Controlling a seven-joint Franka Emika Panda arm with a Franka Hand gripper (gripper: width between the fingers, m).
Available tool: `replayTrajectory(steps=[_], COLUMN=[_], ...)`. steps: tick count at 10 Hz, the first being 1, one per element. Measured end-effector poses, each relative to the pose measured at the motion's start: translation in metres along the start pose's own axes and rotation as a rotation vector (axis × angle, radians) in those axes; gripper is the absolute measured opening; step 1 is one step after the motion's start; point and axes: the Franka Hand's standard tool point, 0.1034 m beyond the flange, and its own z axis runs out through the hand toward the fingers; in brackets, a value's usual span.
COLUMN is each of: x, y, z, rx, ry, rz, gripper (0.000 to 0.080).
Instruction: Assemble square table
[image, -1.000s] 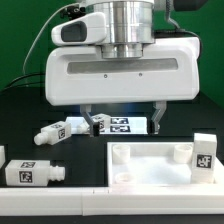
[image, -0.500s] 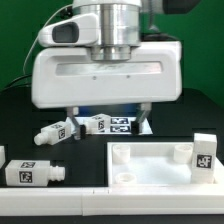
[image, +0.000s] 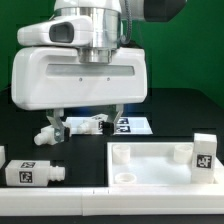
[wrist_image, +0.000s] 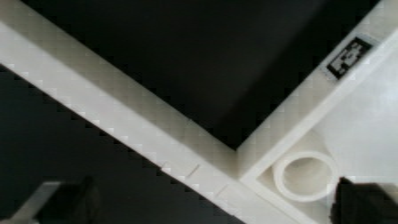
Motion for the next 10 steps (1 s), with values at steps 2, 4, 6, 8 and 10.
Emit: replayTrajectory(steps=[2,4,6,8,10], x=[-0.01,-0.027,-0.034,-0.035,-0.059], y=[-0.001,-0.002,-0.003,-0.002,0.007], z=[0.0,0.003,0.008,0.008,0.023], rx=[0.048,0.113,0.101,0.1,0.107], ry=[-0.039,-0.094,-0.089,-0.092,-0.104], rz=[0.0,-0.022,-0.178,-0.175,-0.259], gripper=[0.0649,0.0649,0.0649,0.0649,0.0649])
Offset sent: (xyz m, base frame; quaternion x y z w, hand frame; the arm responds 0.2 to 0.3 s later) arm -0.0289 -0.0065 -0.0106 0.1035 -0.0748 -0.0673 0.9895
